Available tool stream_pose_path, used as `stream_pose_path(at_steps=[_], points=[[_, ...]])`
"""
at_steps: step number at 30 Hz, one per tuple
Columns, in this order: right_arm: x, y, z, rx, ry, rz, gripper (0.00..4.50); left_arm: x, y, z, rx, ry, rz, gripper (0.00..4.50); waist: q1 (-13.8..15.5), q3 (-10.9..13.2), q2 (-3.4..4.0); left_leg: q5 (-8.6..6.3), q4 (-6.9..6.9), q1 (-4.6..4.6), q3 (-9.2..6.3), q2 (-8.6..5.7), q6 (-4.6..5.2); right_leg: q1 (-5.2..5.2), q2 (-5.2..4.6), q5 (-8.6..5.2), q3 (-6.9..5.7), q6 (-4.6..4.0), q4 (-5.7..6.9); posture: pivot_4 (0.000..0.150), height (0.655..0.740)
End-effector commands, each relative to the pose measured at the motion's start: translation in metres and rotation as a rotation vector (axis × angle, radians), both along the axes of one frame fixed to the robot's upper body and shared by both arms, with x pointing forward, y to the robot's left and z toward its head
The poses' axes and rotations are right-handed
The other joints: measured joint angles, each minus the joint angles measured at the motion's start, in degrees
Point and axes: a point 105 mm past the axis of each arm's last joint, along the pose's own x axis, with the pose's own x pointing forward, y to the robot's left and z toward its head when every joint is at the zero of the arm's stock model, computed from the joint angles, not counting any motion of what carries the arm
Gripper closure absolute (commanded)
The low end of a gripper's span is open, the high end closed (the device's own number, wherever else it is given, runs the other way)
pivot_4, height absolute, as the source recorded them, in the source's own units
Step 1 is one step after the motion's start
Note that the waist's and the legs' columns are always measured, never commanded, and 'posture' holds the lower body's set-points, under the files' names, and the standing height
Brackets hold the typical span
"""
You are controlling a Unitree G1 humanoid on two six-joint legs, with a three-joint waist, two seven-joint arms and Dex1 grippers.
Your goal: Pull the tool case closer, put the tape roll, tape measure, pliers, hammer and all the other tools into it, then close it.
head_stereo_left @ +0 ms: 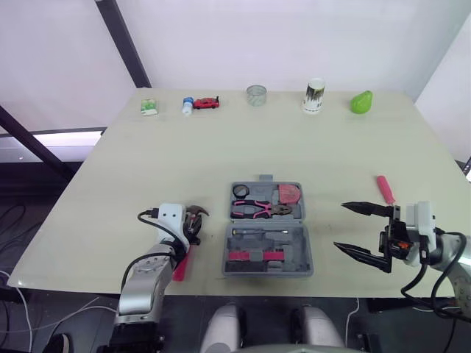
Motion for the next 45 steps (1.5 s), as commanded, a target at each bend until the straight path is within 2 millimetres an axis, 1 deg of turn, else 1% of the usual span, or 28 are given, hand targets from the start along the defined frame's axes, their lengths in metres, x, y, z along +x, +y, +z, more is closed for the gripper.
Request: stream_pose_path(at_steps=[1, 2, 3, 10, 12, 16, 18, 23, 27, 30, 32, 34, 35, 37, 39, 41, 45], points=[[-0.001, 0.002, 0.01, 0.007, -0.052, 0.012, 0.0, -0.005, -0.003, -0.013, -0.017, 0.05, 0.003, 3.84, 0.0, 0.0, 0.02, 0.0, 0.0, 0.0, 0.0, 0.0, 0.0, 0.0, 0.0, 0.0, 0.0, 0.0, 0.0, 0.15, 0.74], [-0.001, 0.002, 0.01, 0.007, -0.052, 0.013, 0.0, -0.005, -0.002, -0.013, -0.018, 0.049, 0.004, 4.34, 0.0, -0.1, 0.13, 0.0, 0.0, 0.0, 0.0, 0.0, 0.0, 0.0, 0.0, 0.0, 0.0, 0.0, -0.01, 0.15, 0.74], [-0.001, 0.002, 0.01, 0.007, -0.052, 0.013, 0.0, -0.005, -0.002, -0.013, -0.019, 0.049, 0.005, 4.47, 0.0, -0.1, 0.21, 0.0, -0.01, 0.0, 0.01, 0.0, 0.0, 0.0, -0.01, 0.0, 0.01, 0.0, -0.01, 0.15, 0.74], [-0.002, 0.003, 0.01, 0.008, -0.053, 0.017, 0.0, -0.007, 0.002, -0.009, -0.007, 0.037, 0.003, 4.47, -0.1, -0.2, 0.27, 0.0, -0.04, 0.03, 0.02, -0.01, 0.0, 0.0, 0.01, 0.0, 0.03, -0.01, -0.01, 0.15, 0.74], [-0.002, 0.004, 0.01, 0.008, -0.052, 0.019, 0.0, -0.007, 0.004, 0.0, 0.015, -0.003, -0.013, 4.47, -0.1, -0.1, 0.25, 0.0, -0.04, 0.03, 0.02, -0.01, 0.0, 0.0, 0.01, -0.01, 0.03, -0.01, -0.02, 0.15, 0.74], [-0.002, 0.005, 0.01, 0.011, -0.05, 0.022, 0.0, -0.002, 0.006, 0.022, -0.005, -0.092, -0.05, 4.47, -0.2, 0.0, 0.07, 0.0, -0.09, 0.03, 0.01, 0.0, 0.0, -0.03, 0.02, -0.01, 0.03, -0.02, -0.02, 0.15, 0.74], [-0.002, 0.005, 0.009, 0.011, -0.05, 0.024, 0.0, -0.001, 0.007, 0.031, 0.0, -0.111, -0.064, 4.47, -0.2, 0.1, -0.18, 0.0, -0.09, 0.01, -0.01, 0.02, 0.0, -0.03, 0.03, -0.01, 0.0, -0.02, -0.02, 0.15, 0.74], [-0.001, 0.006, 0.009, 0.015, -0.051, 0.025, 0.0, 0.004, 0.001, 0.053, 0.041, -0.14, -0.143, 4.47, -0.1, 0.4, -0.65, 0.0, -0.09, -0.09, 0.0, 0.02, 0.0, -0.09, 0.01, -0.01, 0.0, -0.01, -0.05, 0.15, 0.74], [-0.001, 0.008, 0.007, 0.022, -0.054, 0.026, 0.0, 0.01, -0.018, 0.085, 0.084, -0.182, -0.343, 4.47, 0.0, 0.5, -0.83, 0.0, -0.08, -0.13, -0.02, 0.03, 0.0, -0.09, 0.0, 0.0, -0.05, -0.01, -0.06, 0.15, 0.74], [0.001, 0.007, 0.007, 0.025, -0.061, 0.015, 0.0, 0.011, -0.028, 0.1, 0.114, -0.187, -0.457, 4.47, -0.1, 0.5, -0.83, 0.0, -0.09, -0.13, 0.0, 0.03, 0.0, -0.09, -0.01, -0.01, -0.01, -0.01, -0.08, 0.15, 0.74], [0.0, 0.005, 0.006, 0.026, -0.063, 0.012, 0.0, 0.01, -0.042, 0.109, 0.136, -0.167, -0.589, 4.47, -0.1, 0.5, -0.83, 0.0, -0.09, -0.13, 0.02, 0.03, -0.01, -0.1, -0.01, 0.0, 0.0, -0.01, -0.08, 0.15, 0.74], [-0.001, 0.005, 0.006, 0.028, -0.065, 0.012, 0.0, 0.006, -0.055, 0.113, 0.181, -0.136, -0.748, 4.47, -0.2, 0.5, -0.8, 0.0, -0.1, -0.13, 0.03, 0.03, -0.01, -0.1, 0.0, -0.01, -0.01, -0.01, -0.09, 0.15, 0.74], [-0.001, 0.004, 0.006, 0.029, -0.066, 0.012, 0.0, 0.004, -0.06, 0.115, 0.205, -0.119, -0.817, 4.47, -0.2, 0.6, -0.95, 0.0, -0.1, -0.1, 0.05, 0.03, -0.01, -0.11, 0.0, -0.01, 0.03, 0.0, -0.08, 0.15, 0.74], [0.0, 0.004, 0.006, 0.029, -0.066, 0.011, 0.0, 0.006, -0.068, 0.117, 0.225, -0.089, -0.905, 4.47, 0.0, 0.6, -0.94, 0.0, -0.11, -0.14, -0.02, 0.04, -0.01, -0.13, 0.06, -0.01, -0.06, -0.01, -0.08, 0.15, 0.74], [-0.001, 0.004, 0.005, 0.013, -0.066, 0.021, 0.0, 0.007, -0.081, 0.118, 0.234, -0.078, -1.0, 4.47, 0.1, 0.6, -0.94, 0.0, -0.11, -0.14, 0.02, 0.04, -0.01, -0.12, 0.05, -0.01, -0.03, -0.01, -0.07, 0.15, 0.74], [-0.003, 0.004, 0.005, 0.006, -0.069, 0.028, 0.0, 0.004, -0.095, 0.116, 0.237, -0.052, -1.104, 4.47, 0.1, 0.6, -0.95, 0.0, -0.09, -0.17, 0.03, 0.02, -0.01, -0.11, 0.04, -0.01, -0.04, 0.0, -0.1, 0.15, 0.74], [-0.004, 0.005, 0.006, 0.004, -0.078, 0.037, 0.0, 0.002, -0.117, 0.111, 0.275, -0.031, -1.248, 4.47, -0.2, 0.7, -0.95, 0.0, -0.09, -0.17, 0.08, 0.02, 0.0, -0.14, 0.06, -0.01, 0.07, 0.02, -0.12, 0.15, 0.74]])
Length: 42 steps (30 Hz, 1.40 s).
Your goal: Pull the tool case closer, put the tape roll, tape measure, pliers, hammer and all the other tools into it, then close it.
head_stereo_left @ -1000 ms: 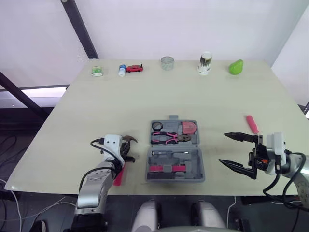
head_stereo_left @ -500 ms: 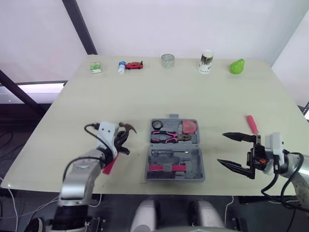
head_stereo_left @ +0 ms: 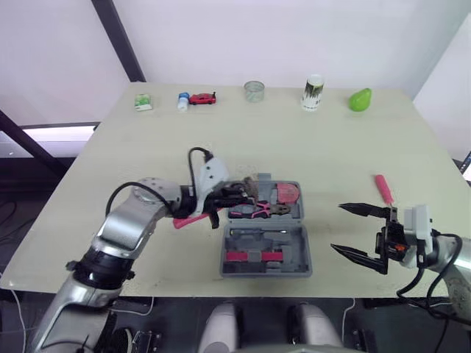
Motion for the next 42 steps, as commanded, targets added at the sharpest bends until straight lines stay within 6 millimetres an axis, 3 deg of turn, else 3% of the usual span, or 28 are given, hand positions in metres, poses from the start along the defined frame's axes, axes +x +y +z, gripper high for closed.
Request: stream_pose_path(at_steps=[1, 8, 14, 18, 29, 42], points=[[-0.002, 0.001, 0.009, -0.004, -0.051, 0.016, 0.0, -0.001, -0.017, 0.004, 0.038, -0.04, -0.119, 4.47, 0.1, 0.0, 0.0, 0.0, 0.0, 0.0, -0.03, 0.0, 0.0, -0.01, 0.03, 0.0, -0.02, 0.0, 0.0, 0.15, 0.74], [0.0, -0.001, 0.01, -0.012, -0.068, 0.003, 0.0, 0.008, -0.062, -0.009, 0.164, -0.019, -0.26, 4.47, 0.4, 0.0, -0.03, 0.0, 0.05, -0.06, -0.07, -0.02, 0.0, 0.01, 0.04, 0.0, -0.04, 0.01, 0.0, 0.15, 0.74], [-0.005, -0.006, 0.006, -0.023, -0.064, -0.017, 0.0, 0.004, -0.086, -0.007, 0.197, 0.062, -0.311, 4.47, 0.0, 0.0, -0.03, 0.0, 0.06, -0.09, -0.14, -0.04, 0.01, -0.01, 0.08, -0.03, 0.02, 0.04, -0.01, 0.15, 0.74], [-0.008, -0.007, 0.005, -0.029, -0.059, -0.014, 0.0, 0.001, -0.089, -0.009, 0.215, 0.099, -0.325, 4.47, 0.0, 0.0, -0.02, 0.0, 0.06, -0.08, -0.2, -0.03, 0.01, -0.01, 0.11, -0.03, 0.01, 0.03, 0.03, 0.15, 0.74], [-0.007, -0.027, 0.004, -0.074, -0.053, -0.084, 0.0, -0.026, -0.099, -0.046, 0.317, 0.146, -0.438, 4.47, 0.2, 0.0, -0.03, 0.0, 0.07, -0.07, -0.2, -0.04, 0.01, 0.0, 0.1, -0.03, 0.02, 0.03, 0.04, 0.15, 0.74], [-0.005, -0.03, 0.007, -0.077, -0.063, -0.101, 0.0, -0.026, -0.103, -0.063, 0.444, 0.224, -0.406, 4.47, 0.2, 0.0, -0.02, 0.0, 0.09, -0.08, -0.21, -0.04, 0.01, 0.0, 0.1, -0.03, 0.02, 0.03, 0.05, 0.15, 0.74]])
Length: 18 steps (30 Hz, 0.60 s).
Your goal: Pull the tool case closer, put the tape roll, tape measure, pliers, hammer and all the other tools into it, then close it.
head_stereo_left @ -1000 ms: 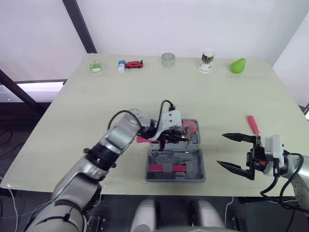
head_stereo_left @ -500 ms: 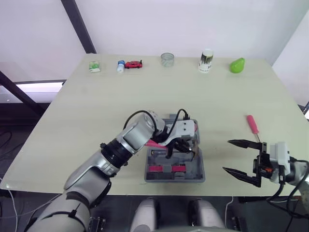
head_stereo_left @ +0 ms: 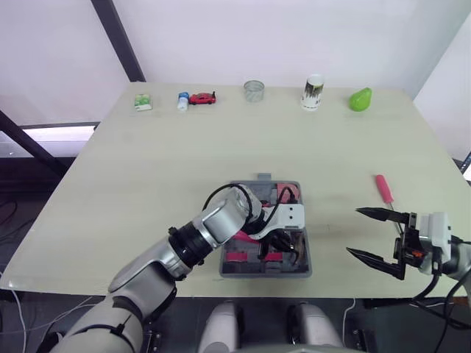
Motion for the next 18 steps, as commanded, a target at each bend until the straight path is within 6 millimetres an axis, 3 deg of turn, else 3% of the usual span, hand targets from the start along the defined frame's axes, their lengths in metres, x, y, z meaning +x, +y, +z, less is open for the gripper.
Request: stream_pose_path(at_steps=[1, 18], points=[[0.0007, -0.0011, 0.0104, -0.003, -0.056, -0.003, 0.0, 0.0012, -0.0078, 0.0045, 0.028, -0.009, -0.016, 4.47, 0.0, 0.0, 0.0, 0.0, 0.0, 0.0, 0.01, 0.0, 0.0, 0.0, 0.0, 0.0, 0.01, 0.0, 0.0, 0.15, 0.74], [0.0001, 0.0064, 0.0063, 0.019, -0.07, -0.016, 0.0, 0.0073, -0.0164, 0.0011, 0.125, 0.031, 0.026, 4.47, 0.0, 0.0, 0.01, 0.0, 0.03, -0.01, -0.03, -0.01, 0.0, 0.01, 0.0, 0.0, -0.01, 0.0, 0.0, 0.15, 0.74]])
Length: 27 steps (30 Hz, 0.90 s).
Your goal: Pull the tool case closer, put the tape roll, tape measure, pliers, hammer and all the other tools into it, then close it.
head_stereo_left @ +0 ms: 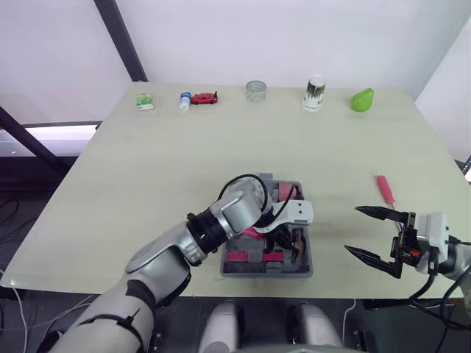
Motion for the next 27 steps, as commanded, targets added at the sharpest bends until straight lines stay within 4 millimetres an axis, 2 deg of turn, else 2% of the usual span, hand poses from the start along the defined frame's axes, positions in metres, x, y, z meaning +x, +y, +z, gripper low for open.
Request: stream_pose_path(at_steps=[1, 2, 3, 5, 16, 27], points=[[-0.003, 0.004, 0.007, 0.004, -0.047, 0.009, 0.0, -0.002, -0.003, 0.0, 0.015, -0.011, -0.03, 3.97, 0.0, 0.0, 0.0, 0.0, 0.0, 0.0, -0.01, 0.0, 0.0, 0.0, 0.0, 0.0, 0.0, 0.0, 0.0, 0.15, 0.74], [-0.003, 0.005, 0.007, 0.006, -0.047, 0.009, 0.0, -0.001, -0.003, 0.0, 0.015, -0.014, -0.034, 3.45, 0.0, 0.0, 0.0, 0.0, 0.0, 0.0, -0.01, 0.0, 0.0, 0.0, 0.0, 0.0, -0.01, 0.0, 0.0, 0.15, 0.74], [-0.003, 0.005, 0.006, 0.007, -0.047, 0.008, 0.0, 0.0, -0.004, 0.0, 0.012, -0.023, -0.035, 3.28, 0.0, 0.0, 0.01, 0.0, 0.0, 0.0, -0.02, 0.0, 0.0, 0.0, 0.0, 0.0, -0.01, 0.0, 0.0, 0.15, 0.74], [-0.004, 0.005, 0.006, 0.009, -0.047, 0.007, 0.0, 0.001, -0.005, 0.001, 0.009, -0.036, -0.036, 2.38, 0.0, 0.0, 0.02, 0.0, 0.02, 0.0, -0.03, -0.03, 0.0, 0.02, 0.0, 0.0, 0.02, 0.0, 0.01, 0.15, 0.74], [-0.002, 0.006, 0.007, 0.009, -0.048, 0.016, 0.0, -0.002, -0.01, 0.014, -0.026, -0.052, -0.054, 2.38, 0.0, 0.0, 0.03, 0.0, 0.15, -0.05, -0.11, -0.07, 0.01, 0.03, 0.01, 0.0, 0.08, 0.01, 0.04, 0.15, 0.74], [0.001, 0.008, 0.007, 0.015, -0.052, 0.028, 0.0, 0.003, -0.004, 0.026, -0.043, -0.094, -0.054, 2.38, -0.1, 0.0, 0.03, 0.0, 0.15, -0.05, -0.21, -0.07, 0.01, 0.03, 0.02, 0.0, 0.07, 0.01, 0.05, 0.15, 0.74]])
